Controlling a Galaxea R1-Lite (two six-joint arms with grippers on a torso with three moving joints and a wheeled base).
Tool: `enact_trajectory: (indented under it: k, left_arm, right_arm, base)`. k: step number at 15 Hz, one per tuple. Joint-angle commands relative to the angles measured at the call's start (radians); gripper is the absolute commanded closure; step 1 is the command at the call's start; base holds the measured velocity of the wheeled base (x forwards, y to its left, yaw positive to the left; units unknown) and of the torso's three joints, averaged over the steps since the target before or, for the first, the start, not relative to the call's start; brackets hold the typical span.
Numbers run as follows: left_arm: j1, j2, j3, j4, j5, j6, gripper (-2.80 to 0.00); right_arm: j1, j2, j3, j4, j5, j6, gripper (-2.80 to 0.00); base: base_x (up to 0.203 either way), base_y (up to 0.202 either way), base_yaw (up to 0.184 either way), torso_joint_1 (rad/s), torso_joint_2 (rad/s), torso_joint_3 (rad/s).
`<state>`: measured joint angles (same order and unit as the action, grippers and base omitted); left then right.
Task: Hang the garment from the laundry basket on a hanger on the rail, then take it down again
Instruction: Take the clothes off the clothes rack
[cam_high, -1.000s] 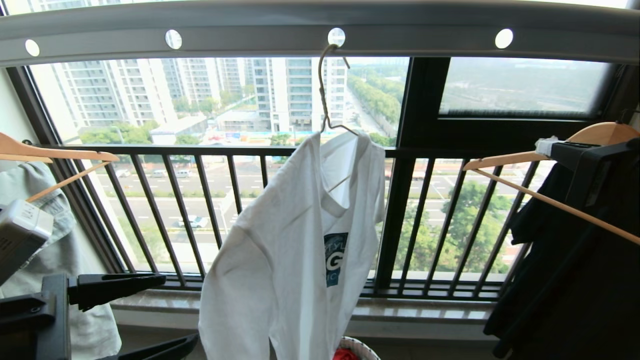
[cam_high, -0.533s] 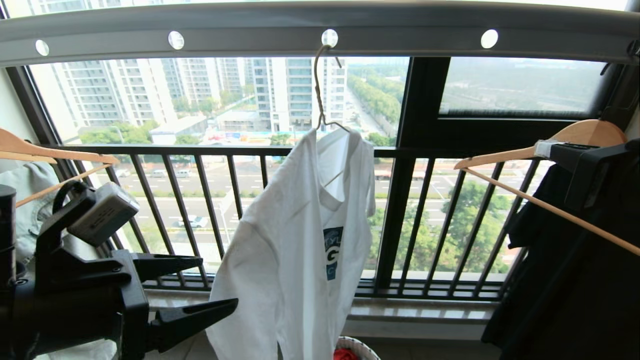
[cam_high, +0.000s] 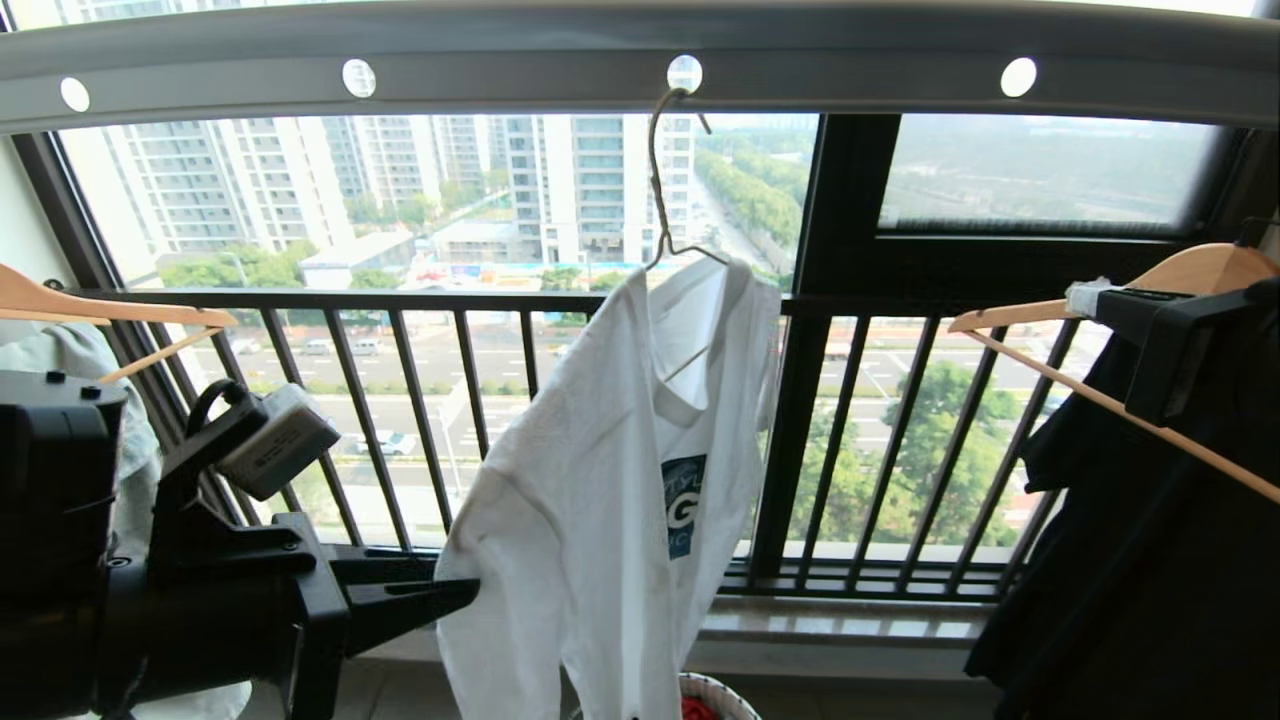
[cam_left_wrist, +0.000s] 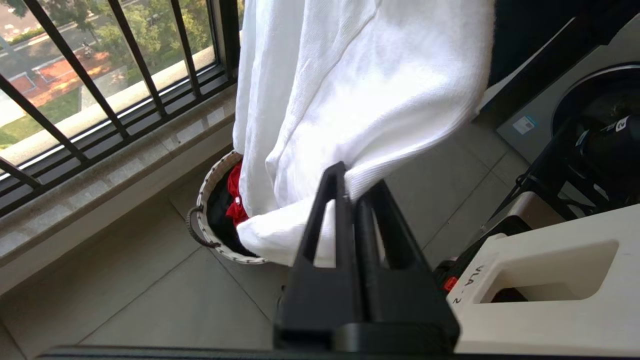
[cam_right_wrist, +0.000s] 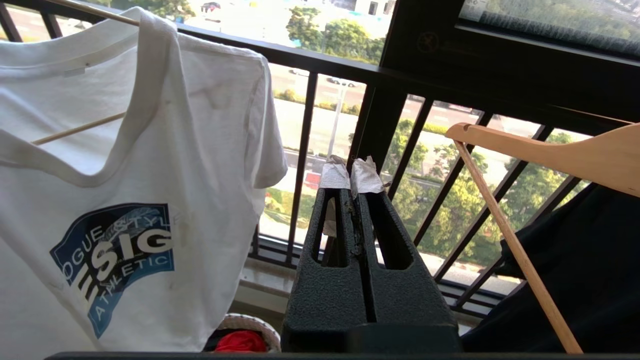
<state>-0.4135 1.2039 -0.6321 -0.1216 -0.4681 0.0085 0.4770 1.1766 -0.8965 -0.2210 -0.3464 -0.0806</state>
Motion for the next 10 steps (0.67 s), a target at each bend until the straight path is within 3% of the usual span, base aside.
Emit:
enact_trajectory:
  k: [1,7,10]
  left_arm:
    - [-0.01,0.013,0.006,-0.037,-0.003,-0.001,0.0]
    - [-0.011,-0.053,0.078,-0.082,0.009,-0.021,0.0]
    - [-0.009,-0.112,0.136,-0.069,0.073,-0.019,0.0]
  right_arm:
    - [0.0,0.002,0.001,-0.001,-0.002,-0.001,0.0]
    - [0.0,-0.002,0.0,-0.001,-0.002,-0.001,0.0]
    - [0.0,-0.002,0.0,-0.001,-0.002,-0.001,0.0]
  base:
    - [0.0,0.0,0.0,0.0,0.0,0.0]
    - [0.0,0.0,0.0,0.0,0.0,0.0]
    - [0.0,0.0,0.0,0.0,0.0,0.0]
